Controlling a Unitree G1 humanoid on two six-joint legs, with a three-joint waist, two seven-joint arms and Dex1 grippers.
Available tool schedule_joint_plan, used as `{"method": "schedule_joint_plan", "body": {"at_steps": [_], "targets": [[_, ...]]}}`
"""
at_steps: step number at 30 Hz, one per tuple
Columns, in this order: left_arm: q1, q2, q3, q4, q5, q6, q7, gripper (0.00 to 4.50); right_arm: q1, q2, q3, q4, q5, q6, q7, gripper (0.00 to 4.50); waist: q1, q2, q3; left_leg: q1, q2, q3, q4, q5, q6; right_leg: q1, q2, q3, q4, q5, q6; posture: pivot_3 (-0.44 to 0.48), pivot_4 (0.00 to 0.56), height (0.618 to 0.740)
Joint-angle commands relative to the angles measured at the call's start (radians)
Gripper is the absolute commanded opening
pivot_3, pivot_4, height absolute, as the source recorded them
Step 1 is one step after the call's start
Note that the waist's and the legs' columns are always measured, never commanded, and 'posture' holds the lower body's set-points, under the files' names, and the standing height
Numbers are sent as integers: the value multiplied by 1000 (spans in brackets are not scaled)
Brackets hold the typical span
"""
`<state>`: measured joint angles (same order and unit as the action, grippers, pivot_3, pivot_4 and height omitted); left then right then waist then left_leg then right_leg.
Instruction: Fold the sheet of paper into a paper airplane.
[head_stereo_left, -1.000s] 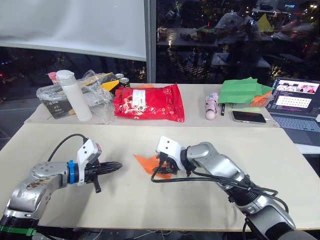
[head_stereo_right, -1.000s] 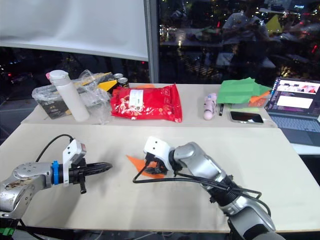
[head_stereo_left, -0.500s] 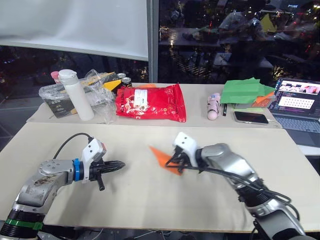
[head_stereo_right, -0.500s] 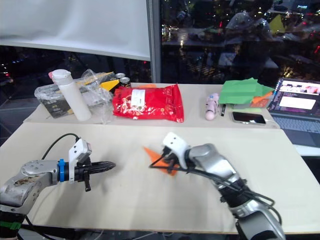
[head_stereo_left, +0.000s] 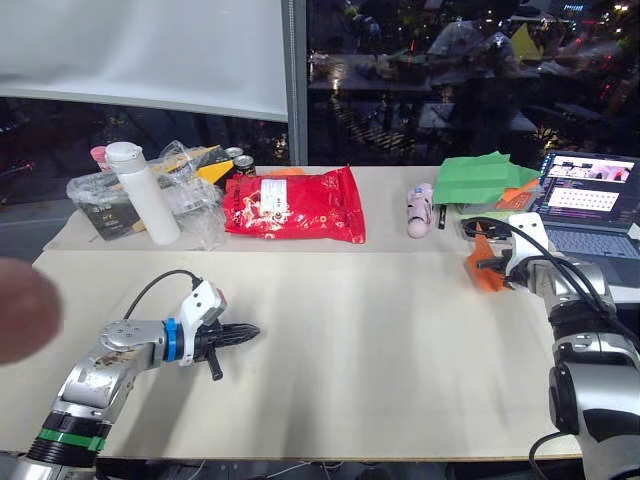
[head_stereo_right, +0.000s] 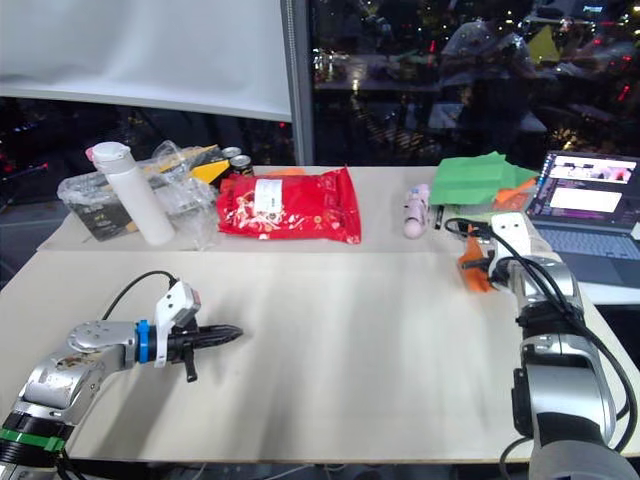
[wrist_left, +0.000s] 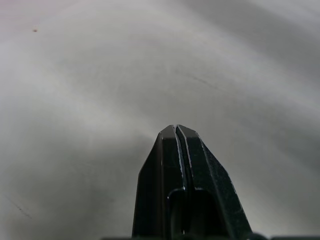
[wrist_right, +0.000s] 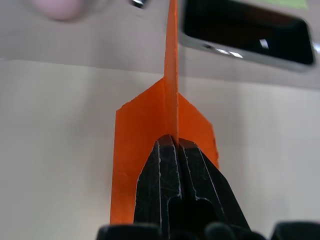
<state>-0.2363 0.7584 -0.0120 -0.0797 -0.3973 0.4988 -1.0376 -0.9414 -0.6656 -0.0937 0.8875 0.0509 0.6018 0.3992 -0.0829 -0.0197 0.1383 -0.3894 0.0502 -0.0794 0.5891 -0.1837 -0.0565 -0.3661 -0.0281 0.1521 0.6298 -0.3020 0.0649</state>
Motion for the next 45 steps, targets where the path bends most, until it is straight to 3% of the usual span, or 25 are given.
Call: {"method": "schedule_joint_plan", "body": {"at_steps": [1, 6, 7, 13, 17, 19, 24, 32, 35, 38, 41, 45], "targets": [[-12, -7, 7, -18, 0, -7, 8, 0, -54, 3, -23, 83, -4, -79, -23, 20, -4, 0, 0, 0, 0, 0, 0, 0, 0, 0, 0, 0, 0, 0, 0, 0, 150, 715], [-8, -11, 20, -21, -6, 5, 23, 0, -80, -2, -18, 159, -8, -125, -25, 20, -11, 1, 1, 0, -1, 0, 1, 0, 0, 2, 0, 0, 0, 0, 0, 0, 150, 715], [-8, -11, 22, -22, -6, 6, 27, 0, -83, -3, -17, 164, -9, -130, -24, 638, -12, 1, 1, 0, -1, 0, 1, 0, 0, 2, 0, 0, 0, 0, 0, 0, 150, 715], [-73, -70, 96, 12, -28, 25, 148, 0, -66, -43, 30, 41, -44, -69, 41, 2630, -11, 4, 2, 1, -1, -1, 1, 0, 0, 3, 0, 0, 0, -1, 3, 0, 150, 715], [-92, -54, 122, 19, -27, 30, 142, 0, 7, -107, 78, -279, -45, 73, 154, 4061, -12, 6, 2, 0, -1, -1, 1, 0, 0, 3, 0, 0, 0, -1, 3, 0, 150, 715], [-92, -54, 121, 26, -8, 3, 152, 0, 62, -163, 105, -471, -32, 155, 232, 4469, -10, 9, 2, 0, -1, -1, 1, 0, 0, 3, 0, 0, 0, -1, 4, 0, 150, 715], [-75, -62, 161, 6, -46, 10, 152, 0, 212, -194, 57, -913, 167, 233, 438, 4469, -12, 9, 2, 1, 0, -1, 1, 0, 0, 3, 0, 0, 0, -2, 5, 0, 150, 715], [82, -89, 215, -141, -100, 49, 209, 0, 623, 19, 49, -1425, 365, 146, 423, 4469, 8, 6, 2, 0, 1, -2, 2, 0, 0, 5, 0, -1, -1, -3, 6, 0, 150, 715], [167, -104, 217, -211, -54, -11, 255, 0, 718, 120, 42, -1484, 374, 102, 343, 4469, 16, 5, 2, 0, 0, -1, 2, 0, 0, 5, -1, 0, -1, -2, 6, 0, 150, 715], [279, -136, 205, -278, 4, -100, 295, 0, 791, 138, 92, -1456, 319, 12, 331, 4469, 16, 3, 1, 1, 0, -1, 2, 0, 0, 5, -1, 0, -1, -1, 5, 0, 150, 715], [355, -260, 236, -278, 50, -201, 429, 0, 889, 166, 174, -1414, 216, -115, 277, 4469, 20, 0, -1, 4, 0, -1, 2, 0, 0, 8, -2, 0, -3, -4, 0, 0, 150, 715], [410, -345, 202, -261, 48, -256, 438, 0, 976, 240, 236, -1296, 146, -256, 221, 4469, 22, -2, -1, 3, 0, -1, 2, 0, 0, 6, -2, -1, -2, -4, -1, 0, 150, 715]]}}
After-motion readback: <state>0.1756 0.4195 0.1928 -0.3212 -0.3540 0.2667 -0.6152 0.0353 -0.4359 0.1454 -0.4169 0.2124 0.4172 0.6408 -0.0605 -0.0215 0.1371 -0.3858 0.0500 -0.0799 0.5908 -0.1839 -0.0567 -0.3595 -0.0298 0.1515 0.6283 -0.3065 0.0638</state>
